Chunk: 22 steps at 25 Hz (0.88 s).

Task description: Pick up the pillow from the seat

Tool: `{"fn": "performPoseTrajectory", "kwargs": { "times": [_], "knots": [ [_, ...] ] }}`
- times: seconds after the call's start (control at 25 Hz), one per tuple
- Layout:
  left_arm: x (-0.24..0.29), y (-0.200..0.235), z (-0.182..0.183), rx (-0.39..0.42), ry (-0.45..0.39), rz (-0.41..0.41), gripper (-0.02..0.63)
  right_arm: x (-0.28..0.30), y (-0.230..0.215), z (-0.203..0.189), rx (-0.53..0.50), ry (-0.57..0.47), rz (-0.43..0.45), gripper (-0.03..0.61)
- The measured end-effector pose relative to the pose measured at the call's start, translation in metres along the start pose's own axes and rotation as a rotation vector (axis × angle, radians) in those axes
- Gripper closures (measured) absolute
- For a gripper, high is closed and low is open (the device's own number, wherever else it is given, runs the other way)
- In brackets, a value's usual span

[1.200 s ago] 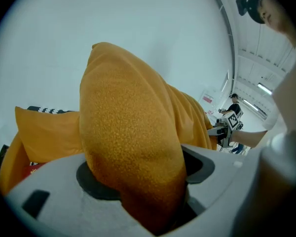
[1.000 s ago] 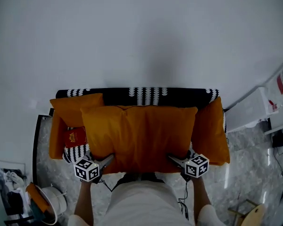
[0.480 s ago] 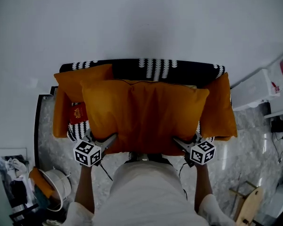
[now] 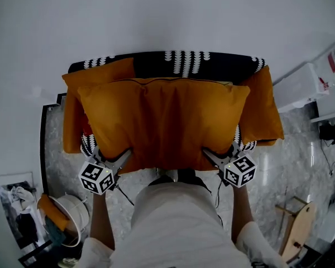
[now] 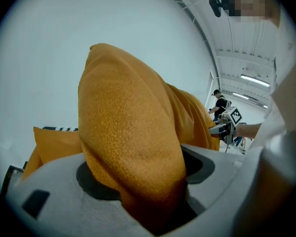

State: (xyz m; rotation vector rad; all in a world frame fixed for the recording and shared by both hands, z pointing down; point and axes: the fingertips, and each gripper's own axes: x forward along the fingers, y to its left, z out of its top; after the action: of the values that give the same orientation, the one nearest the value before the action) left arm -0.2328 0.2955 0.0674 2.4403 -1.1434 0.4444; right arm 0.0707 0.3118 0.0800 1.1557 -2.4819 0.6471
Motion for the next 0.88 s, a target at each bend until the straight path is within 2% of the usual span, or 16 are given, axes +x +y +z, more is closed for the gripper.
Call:
{"fn": "performPoseTrajectory", "kwargs": {
  "times": [0.4, 0.88],
  "knots": [
    [-0.026, -0.002, -0.023, 0.014, 0.021, -0.036, 0.272, -0.011, 0.035, -0.028, 0.019, 0.006, -0.033, 0.286],
    [-0.028, -0.011, -0.029, 0.029, 0.034, -0.072, 0.272, -0.024, 0.042, -0.043, 0.026, 0.015, -0.068, 0.287]
  ]
}}
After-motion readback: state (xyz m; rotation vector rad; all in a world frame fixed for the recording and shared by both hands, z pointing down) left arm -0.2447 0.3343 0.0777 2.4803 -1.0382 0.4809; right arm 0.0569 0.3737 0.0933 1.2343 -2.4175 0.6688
